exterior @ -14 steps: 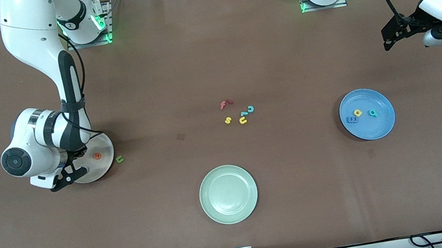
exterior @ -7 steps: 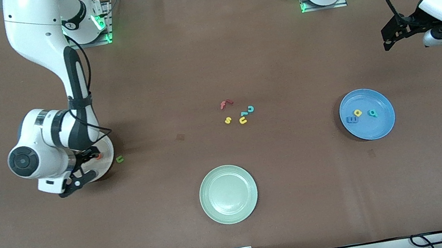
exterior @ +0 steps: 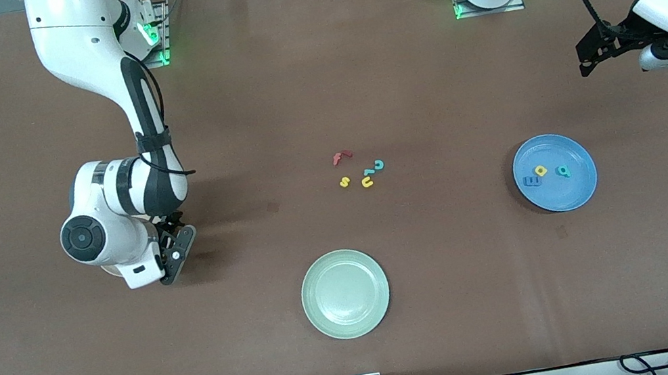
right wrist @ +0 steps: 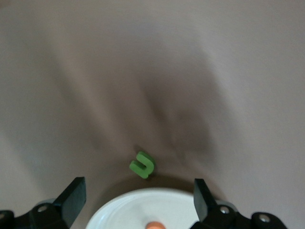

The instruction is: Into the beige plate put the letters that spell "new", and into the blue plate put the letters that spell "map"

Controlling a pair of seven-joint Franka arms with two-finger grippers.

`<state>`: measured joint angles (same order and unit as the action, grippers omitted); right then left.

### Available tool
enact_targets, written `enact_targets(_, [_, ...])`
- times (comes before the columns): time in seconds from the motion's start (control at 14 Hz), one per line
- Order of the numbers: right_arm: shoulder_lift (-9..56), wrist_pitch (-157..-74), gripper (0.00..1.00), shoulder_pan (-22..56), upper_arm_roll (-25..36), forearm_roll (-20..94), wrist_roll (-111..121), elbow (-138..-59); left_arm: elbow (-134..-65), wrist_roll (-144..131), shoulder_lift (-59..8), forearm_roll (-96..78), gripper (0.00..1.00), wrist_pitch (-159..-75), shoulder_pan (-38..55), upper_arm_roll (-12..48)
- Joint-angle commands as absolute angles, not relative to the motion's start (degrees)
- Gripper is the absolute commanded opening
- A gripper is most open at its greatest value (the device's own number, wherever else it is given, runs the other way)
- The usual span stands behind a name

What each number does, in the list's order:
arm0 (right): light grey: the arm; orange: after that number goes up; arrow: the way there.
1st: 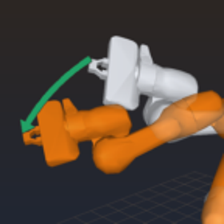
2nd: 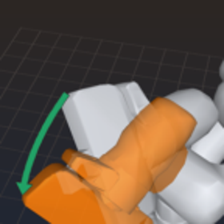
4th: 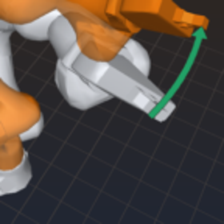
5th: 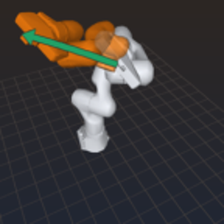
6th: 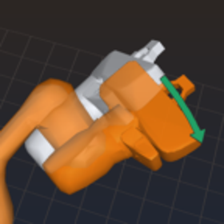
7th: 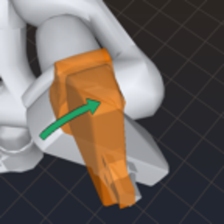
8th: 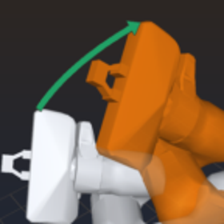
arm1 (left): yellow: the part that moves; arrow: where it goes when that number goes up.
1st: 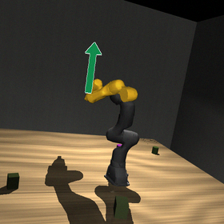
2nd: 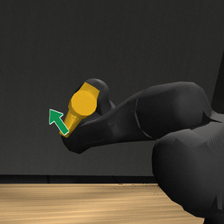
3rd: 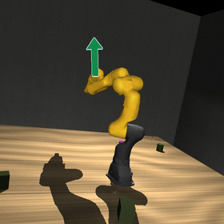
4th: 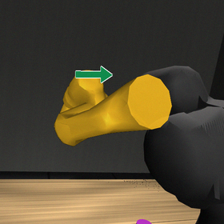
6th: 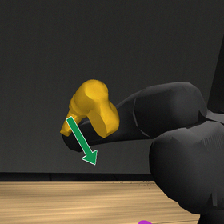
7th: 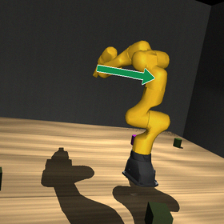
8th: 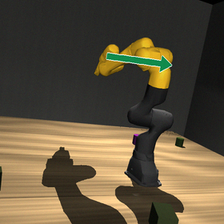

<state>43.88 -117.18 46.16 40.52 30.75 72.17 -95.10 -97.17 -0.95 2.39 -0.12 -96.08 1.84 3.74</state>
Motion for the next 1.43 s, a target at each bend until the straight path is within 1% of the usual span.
enact_targets(0.0, [43.59, -122.49, 1.00, 48.68, 40.17, 30.94, 81.01, -98.07, -95.54, -0.88, 1.67, 0.79, 1.00, -95.27, 2.20, 3.69])
enact_targets(0.14, [43.77, -128.55, 1.00, 48.96, 39.99, 30.94, 83.66, -100.10, -95.54, -0.88, 1.67, 0.79, 1.00, -95.27, 2.20, 3.69])
enact_targets(0.21, [44.03, -130.24, 1.00, 48.96, 39.99, 30.94, 85.67, -100.19, -95.54, -0.88, 1.67, 0.79, 1.00, -95.27, 2.20, 3.69])
enact_targets(0.57, [44.03, -128.86, 1.00, 48.42, 39.99, 30.94, 87.01, -102.74, -95.54, -0.88, 1.67, 0.79, 1.00, -95.27, 2.28, 3.69])
enact_targets(0.71, [44.12, -128.76, 0.96, 49.39, 39.99, 30.85, 86.92, -102.83, -95.54, -0.88, 1.67, 0.79, 1.00, -95.27, 2.29, 3.69])
enact_targets(0.78, [44.12, -128.76, 0.96, 49.66, 39.99, 30.76, 87.01, -102.83, -95.54, -0.88, 1.67, 0.79, 1.00, -95.27, 2.29, 3.69])
enact_targets(1.0, [44.65, -128.85, 0.86, 49.57, 39.99, 30.67, 89.55, -102.83, -95.45, -0.88, 1.67, 0.79, 1.00, -95.27, 2.29, 3.78])
enact_targets(1.14, [45.17, -128.85, 0.85, 49.57, 39.99, 30.67, 90.09, -102.83, -95.54, -0.88, 1.67, 0.79, 1.00, -95.27, 2.29, 3.78])
enact_targets(1.35, [45.53, -129.02, 0.79, 49.75, 39.99, 30.67, 90.79, -102.83, -95.54, -0.88, 1.67, 0.88, 1.00, -95.27, 2.29, 3.78])
